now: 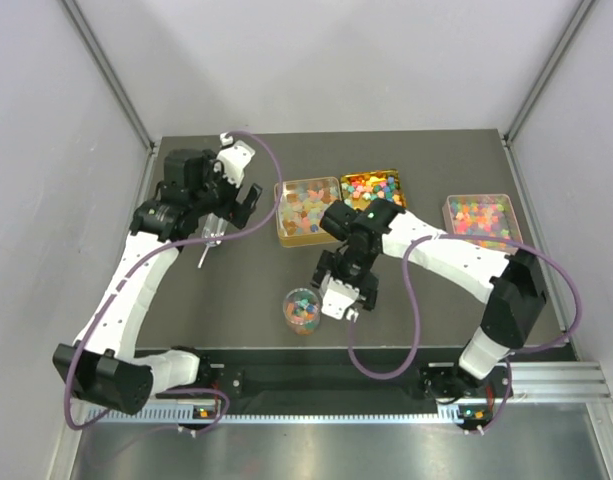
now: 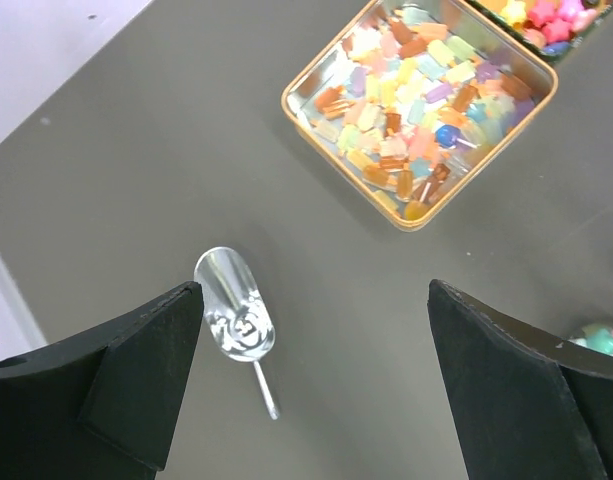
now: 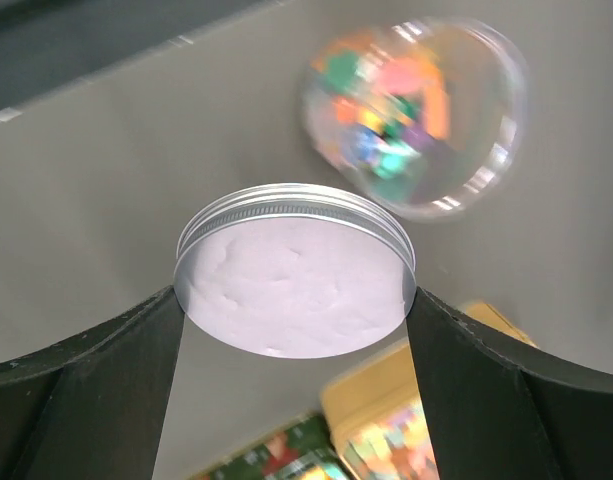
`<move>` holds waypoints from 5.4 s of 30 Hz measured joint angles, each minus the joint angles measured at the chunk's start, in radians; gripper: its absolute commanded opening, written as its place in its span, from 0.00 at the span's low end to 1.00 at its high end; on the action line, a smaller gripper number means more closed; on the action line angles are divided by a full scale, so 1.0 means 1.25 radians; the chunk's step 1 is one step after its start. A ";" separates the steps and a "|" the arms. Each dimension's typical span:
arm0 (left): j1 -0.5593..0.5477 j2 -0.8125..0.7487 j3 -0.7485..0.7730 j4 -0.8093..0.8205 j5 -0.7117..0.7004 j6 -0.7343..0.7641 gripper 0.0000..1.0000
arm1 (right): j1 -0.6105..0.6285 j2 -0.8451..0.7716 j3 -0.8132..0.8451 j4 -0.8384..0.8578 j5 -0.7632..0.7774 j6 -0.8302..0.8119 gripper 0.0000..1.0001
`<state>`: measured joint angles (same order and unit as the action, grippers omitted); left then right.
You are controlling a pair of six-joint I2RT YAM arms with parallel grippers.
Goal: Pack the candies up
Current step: Pick up the bottle lid at the center of the board, then close the bottle lid on the packing bottle, then move the packing bottle to the center of the board.
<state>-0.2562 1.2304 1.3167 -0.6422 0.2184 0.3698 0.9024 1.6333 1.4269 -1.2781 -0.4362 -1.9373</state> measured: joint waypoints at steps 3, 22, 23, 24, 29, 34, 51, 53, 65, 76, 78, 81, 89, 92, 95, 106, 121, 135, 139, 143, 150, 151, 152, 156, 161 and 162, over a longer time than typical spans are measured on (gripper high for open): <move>0.016 -0.033 -0.029 0.010 -0.015 -0.001 0.98 | 0.004 0.030 0.063 0.009 0.015 0.019 0.74; 0.117 -0.188 -0.172 0.062 -0.129 -0.008 0.99 | 0.158 0.226 0.227 0.030 0.129 0.032 0.75; 0.118 -0.190 -0.176 0.064 -0.129 -0.008 0.99 | 0.161 0.230 0.233 0.027 0.133 0.032 0.75; 0.119 -0.193 -0.180 0.066 -0.129 -0.008 0.98 | 0.163 0.234 0.238 0.023 0.139 0.031 0.75; 0.121 -0.203 -0.189 0.078 -0.135 -0.008 0.98 | 0.172 0.243 0.250 0.004 0.157 0.030 0.75; 0.121 -0.206 -0.193 0.086 -0.134 -0.010 0.98 | 0.190 0.246 0.263 -0.018 0.167 0.027 0.77; 0.148 -0.208 -0.193 0.094 -0.115 -0.047 0.98 | 0.222 0.263 0.300 -0.040 0.219 0.006 0.79; 0.152 -0.211 -0.193 0.093 -0.111 -0.049 0.98 | 0.224 0.274 0.320 -0.039 0.227 0.001 0.79; 0.157 -0.232 -0.206 0.095 -0.103 -0.053 0.98 | 0.235 0.305 0.370 -0.038 0.244 -0.015 0.84; 0.159 -0.232 -0.211 0.095 -0.097 -0.066 0.98 | 0.247 0.307 0.365 -0.039 0.264 -0.027 0.88; 0.161 -0.233 -0.211 0.096 -0.094 -0.068 0.98 | 0.249 0.304 0.346 -0.037 0.272 -0.027 0.88; 0.163 -0.232 -0.211 0.096 -0.085 -0.072 0.98 | 0.251 0.278 0.308 -0.031 0.278 -0.027 0.88; 0.163 -0.232 -0.211 0.097 -0.067 -0.087 0.98 | 0.252 0.250 0.281 -0.042 0.288 -0.018 0.88; 0.165 -0.232 -0.211 0.096 -0.064 -0.088 0.98 | 0.252 0.250 0.281 -0.042 0.291 -0.018 0.89; 0.169 -0.233 -0.211 0.097 -0.064 -0.089 0.98 | 0.252 0.250 0.281 -0.042 0.291 -0.018 0.90; 0.173 -0.236 -0.232 0.101 -0.061 -0.091 0.98 | 0.253 0.250 0.281 -0.042 0.282 -0.028 0.93; 0.176 -0.242 -0.235 0.101 -0.062 -0.092 0.99 | 0.255 0.255 0.281 -0.042 0.271 -0.035 1.00; 0.180 -0.223 -0.183 0.084 0.032 -0.124 0.97 | 0.212 0.167 0.253 -0.038 0.348 -0.033 1.00; 0.180 -0.199 -0.168 0.032 0.104 -0.125 0.85 | 0.145 0.095 0.270 -0.050 0.302 0.034 1.00; 0.180 -0.191 -0.180 -0.104 0.200 -0.039 0.66 | 0.018 0.069 0.312 -0.021 0.143 0.301 1.00; 0.180 -0.309 -0.445 -0.269 0.248 0.374 0.47 | -0.256 -0.086 -0.079 0.275 -0.191 0.930 1.00; 0.180 -0.339 -0.490 -0.276 0.252 0.427 0.44 | -0.258 -0.103 -0.143 0.299 -0.219 0.990 1.00; 0.180 -0.373 -0.536 -0.276 0.260 0.475 0.30 | -0.254 -0.113 -0.194 0.317 -0.246 1.046 1.00; 0.180 -0.455 -0.633 -0.264 0.317 0.600 0.30 | -0.255 -0.139 -0.334 0.431 -0.319 1.241 1.00; 0.180 -0.468 -0.703 -0.251 0.406 0.747 0.35 | -0.281 -0.154 -0.416 0.622 -0.353 1.429 1.00; 0.180 -0.466 -0.717 -0.256 0.425 0.796 0.36 | -0.289 -0.154 -0.419 0.649 -0.358 1.452 1.00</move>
<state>-0.0315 0.6479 0.4198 -0.9627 0.7502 1.3647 0.5407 1.4410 0.9031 -0.4671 -0.8833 -0.1226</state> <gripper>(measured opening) 0.341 0.996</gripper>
